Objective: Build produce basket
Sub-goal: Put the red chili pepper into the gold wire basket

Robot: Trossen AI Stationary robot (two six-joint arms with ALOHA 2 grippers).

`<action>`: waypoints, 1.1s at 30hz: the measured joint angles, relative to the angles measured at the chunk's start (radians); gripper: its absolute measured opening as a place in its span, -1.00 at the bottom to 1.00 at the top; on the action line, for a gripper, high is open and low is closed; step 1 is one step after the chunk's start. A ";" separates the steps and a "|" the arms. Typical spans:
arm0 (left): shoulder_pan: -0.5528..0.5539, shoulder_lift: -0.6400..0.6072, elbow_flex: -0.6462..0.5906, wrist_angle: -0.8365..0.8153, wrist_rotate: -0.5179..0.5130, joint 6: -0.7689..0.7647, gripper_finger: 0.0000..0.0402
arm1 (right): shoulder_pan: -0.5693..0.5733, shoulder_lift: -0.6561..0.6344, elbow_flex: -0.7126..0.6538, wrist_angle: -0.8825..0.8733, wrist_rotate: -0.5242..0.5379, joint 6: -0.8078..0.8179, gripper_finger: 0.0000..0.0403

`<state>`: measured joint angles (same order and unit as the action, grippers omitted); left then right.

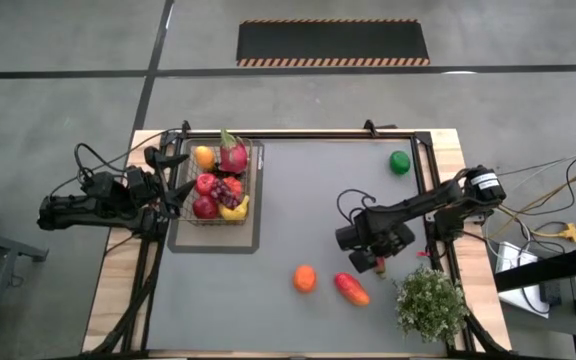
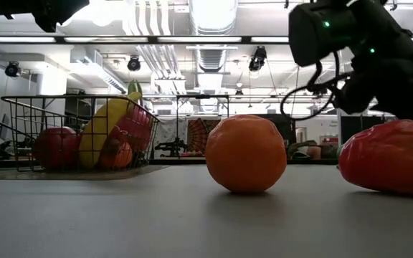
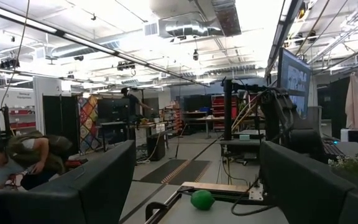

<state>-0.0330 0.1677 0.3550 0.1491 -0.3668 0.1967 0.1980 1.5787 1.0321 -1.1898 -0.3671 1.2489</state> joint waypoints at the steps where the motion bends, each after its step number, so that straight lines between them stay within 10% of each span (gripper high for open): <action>1: 0.000 0.000 0.000 0.000 -0.001 0.000 0.62 | 0.003 0.000 -0.013 0.018 0.000 0.007 0.27; 14: 0.000 0.000 0.000 0.000 -0.006 0.003 0.62 | -0.001 0.001 -0.125 0.231 0.056 0.022 0.11; 22: 0.000 0.000 -0.001 -0.001 -0.006 0.028 0.62 | -0.003 0.001 -0.121 0.238 0.076 0.012 -0.44; 33: 0.000 0.000 0.000 0.000 -0.005 0.029 0.62 | -0.033 -0.018 -0.029 0.246 0.279 -0.303 -0.60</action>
<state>-0.0334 0.1681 0.3550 0.1486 -0.3721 0.2260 0.1649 1.5609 1.0034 -0.9440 -0.0876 0.9461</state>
